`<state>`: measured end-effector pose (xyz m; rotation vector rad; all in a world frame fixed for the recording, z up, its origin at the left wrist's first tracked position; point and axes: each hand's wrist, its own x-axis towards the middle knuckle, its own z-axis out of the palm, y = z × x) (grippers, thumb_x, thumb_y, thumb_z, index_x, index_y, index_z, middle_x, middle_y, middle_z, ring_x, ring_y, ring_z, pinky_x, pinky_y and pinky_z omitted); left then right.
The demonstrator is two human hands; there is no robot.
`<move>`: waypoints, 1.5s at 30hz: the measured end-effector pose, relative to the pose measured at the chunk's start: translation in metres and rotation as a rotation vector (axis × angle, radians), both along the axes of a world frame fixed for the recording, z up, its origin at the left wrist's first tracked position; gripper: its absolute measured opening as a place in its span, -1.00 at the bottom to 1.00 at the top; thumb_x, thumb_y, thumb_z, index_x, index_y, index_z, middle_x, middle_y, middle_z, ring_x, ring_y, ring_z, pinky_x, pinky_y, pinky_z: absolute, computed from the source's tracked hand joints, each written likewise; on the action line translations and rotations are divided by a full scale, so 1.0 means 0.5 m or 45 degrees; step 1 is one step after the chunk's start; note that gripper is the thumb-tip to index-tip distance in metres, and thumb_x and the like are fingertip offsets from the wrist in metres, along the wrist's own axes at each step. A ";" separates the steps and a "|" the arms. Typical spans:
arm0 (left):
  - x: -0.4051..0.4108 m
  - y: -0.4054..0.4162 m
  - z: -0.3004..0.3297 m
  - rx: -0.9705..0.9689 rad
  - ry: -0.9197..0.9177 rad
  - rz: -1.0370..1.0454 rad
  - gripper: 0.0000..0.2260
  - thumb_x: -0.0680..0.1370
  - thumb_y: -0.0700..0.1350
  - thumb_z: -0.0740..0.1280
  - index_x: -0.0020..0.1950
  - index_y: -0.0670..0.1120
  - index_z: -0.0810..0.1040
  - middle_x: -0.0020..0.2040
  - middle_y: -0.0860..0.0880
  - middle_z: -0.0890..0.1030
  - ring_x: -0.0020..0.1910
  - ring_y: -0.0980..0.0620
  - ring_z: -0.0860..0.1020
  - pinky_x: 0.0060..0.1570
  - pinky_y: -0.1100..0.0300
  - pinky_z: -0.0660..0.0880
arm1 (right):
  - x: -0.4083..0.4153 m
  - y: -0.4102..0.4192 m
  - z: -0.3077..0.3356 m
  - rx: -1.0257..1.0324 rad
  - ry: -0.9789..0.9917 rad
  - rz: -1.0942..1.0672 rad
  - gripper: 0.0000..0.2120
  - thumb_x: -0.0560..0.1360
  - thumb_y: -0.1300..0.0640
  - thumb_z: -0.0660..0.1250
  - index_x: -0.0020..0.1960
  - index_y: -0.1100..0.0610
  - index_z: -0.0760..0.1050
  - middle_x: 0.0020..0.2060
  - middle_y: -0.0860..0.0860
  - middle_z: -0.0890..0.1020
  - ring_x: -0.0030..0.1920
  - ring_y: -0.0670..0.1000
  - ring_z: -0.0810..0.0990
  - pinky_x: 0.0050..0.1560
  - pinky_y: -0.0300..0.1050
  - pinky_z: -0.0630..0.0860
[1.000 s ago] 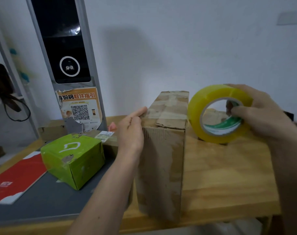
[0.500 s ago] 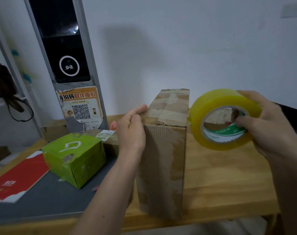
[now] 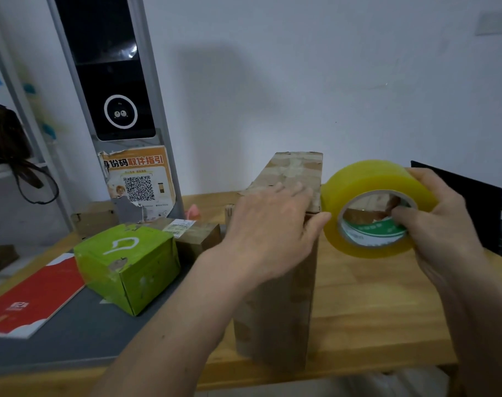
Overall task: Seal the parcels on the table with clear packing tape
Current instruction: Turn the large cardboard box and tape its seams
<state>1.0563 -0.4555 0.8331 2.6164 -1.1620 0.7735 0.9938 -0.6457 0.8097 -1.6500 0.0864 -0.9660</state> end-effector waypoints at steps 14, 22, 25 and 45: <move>0.022 0.055 0.041 0.107 0.366 0.475 -0.24 0.32 0.61 0.08 0.15 0.02 0.49 -0.07 0.01 0.42 -0.03 -0.05 0.41 -0.11 0.09 0.35 | 0.017 0.043 -0.014 0.016 0.088 0.080 -0.54 0.43 0.50 0.30 -0.04 -0.08 0.44 -0.24 0.03 0.52 -0.22 -0.01 0.53 -0.17 -0.12 0.48; 0.044 0.038 0.073 0.155 0.688 0.396 -0.04 0.26 0.63 0.08 0.58 0.21 0.12 0.49 -0.09 0.34 0.41 -0.14 0.36 0.23 0.03 0.35 | 0.016 0.036 -0.016 -0.056 0.109 0.024 -0.57 0.44 0.48 0.28 0.14 0.03 0.43 -0.21 0.00 0.50 -0.22 -0.07 0.50 -0.21 -0.20 0.43; 0.049 0.041 0.062 0.036 0.662 0.366 -0.13 0.34 0.58 0.19 0.57 0.24 0.16 0.53 -0.01 0.32 0.44 -0.11 0.34 0.23 0.06 0.32 | 0.023 0.040 -0.017 -0.061 0.126 0.034 -0.56 0.43 0.47 0.29 0.15 0.01 0.42 -0.19 0.01 0.50 -0.20 -0.04 0.50 -0.19 -0.16 0.45; 0.052 0.003 -0.271 -1.645 1.619 0.134 -0.28 0.34 0.37 0.42 0.46 0.19 0.41 0.30 0.09 0.55 0.22 0.06 0.52 0.09 0.10 0.47 | 0.148 0.097 -0.119 0.044 0.354 0.066 -0.54 0.34 0.22 0.53 0.22 0.14 0.52 0.00 0.03 0.66 -0.02 -0.03 0.64 -0.13 -0.27 0.55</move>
